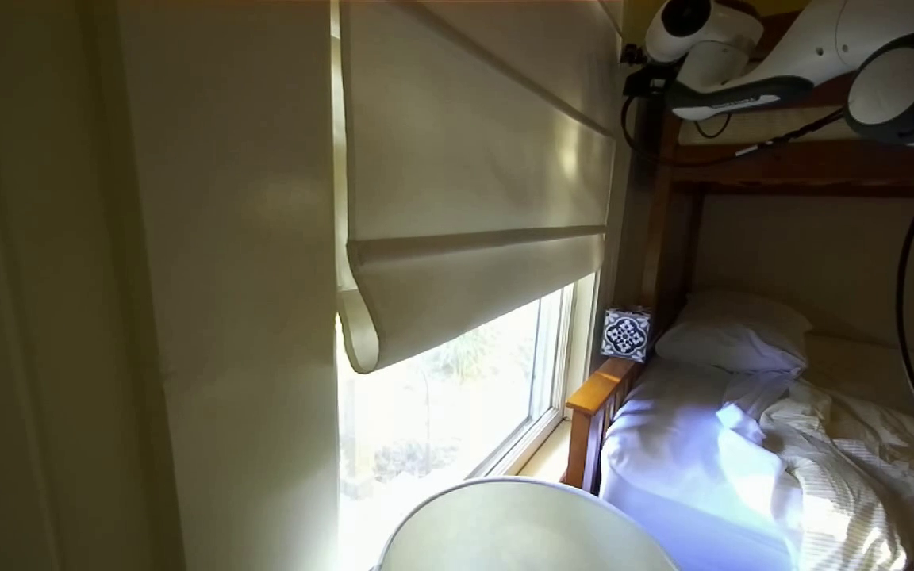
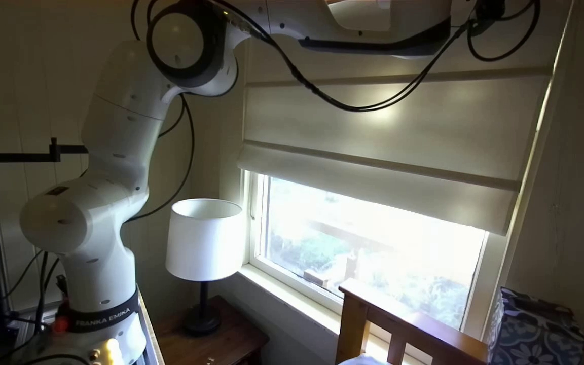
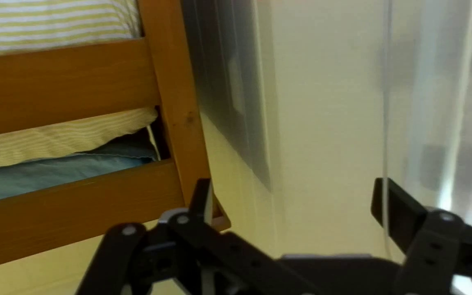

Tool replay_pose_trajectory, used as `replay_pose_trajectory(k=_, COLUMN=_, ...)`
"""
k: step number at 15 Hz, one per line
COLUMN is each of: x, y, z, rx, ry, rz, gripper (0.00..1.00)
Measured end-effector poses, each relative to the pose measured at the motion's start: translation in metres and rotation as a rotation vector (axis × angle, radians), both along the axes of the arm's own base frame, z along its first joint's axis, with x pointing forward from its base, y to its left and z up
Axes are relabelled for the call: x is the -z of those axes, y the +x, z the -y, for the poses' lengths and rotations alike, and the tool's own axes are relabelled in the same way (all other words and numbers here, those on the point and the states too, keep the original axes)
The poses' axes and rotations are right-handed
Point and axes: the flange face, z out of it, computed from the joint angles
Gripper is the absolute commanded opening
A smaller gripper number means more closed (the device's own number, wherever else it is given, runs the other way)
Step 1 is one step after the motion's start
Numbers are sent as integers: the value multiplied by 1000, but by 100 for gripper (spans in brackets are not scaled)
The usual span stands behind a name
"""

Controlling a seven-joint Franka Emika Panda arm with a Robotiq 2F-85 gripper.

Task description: Lift up the curtain railing

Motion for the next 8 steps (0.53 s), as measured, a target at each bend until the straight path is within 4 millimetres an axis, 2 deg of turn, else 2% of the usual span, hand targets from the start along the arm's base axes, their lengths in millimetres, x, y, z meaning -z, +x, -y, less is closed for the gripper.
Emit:
replay_pose_trajectory(k=1, x=2, y=-2, z=6, rx=39, ry=3, rz=19, gripper=100)
replay_pose_trajectory(k=2, x=4, y=-5, z=11, rx=74, ry=5, rz=37, gripper=75)
replay_pose_trajectory(k=4, x=8, y=-8, z=19, rx=129, ry=6, rz=62, gripper=66)
replay_pose_trajectory(k=8, x=22, y=-7, z=25, rx=179, ry=20, rz=71, gripper=36)
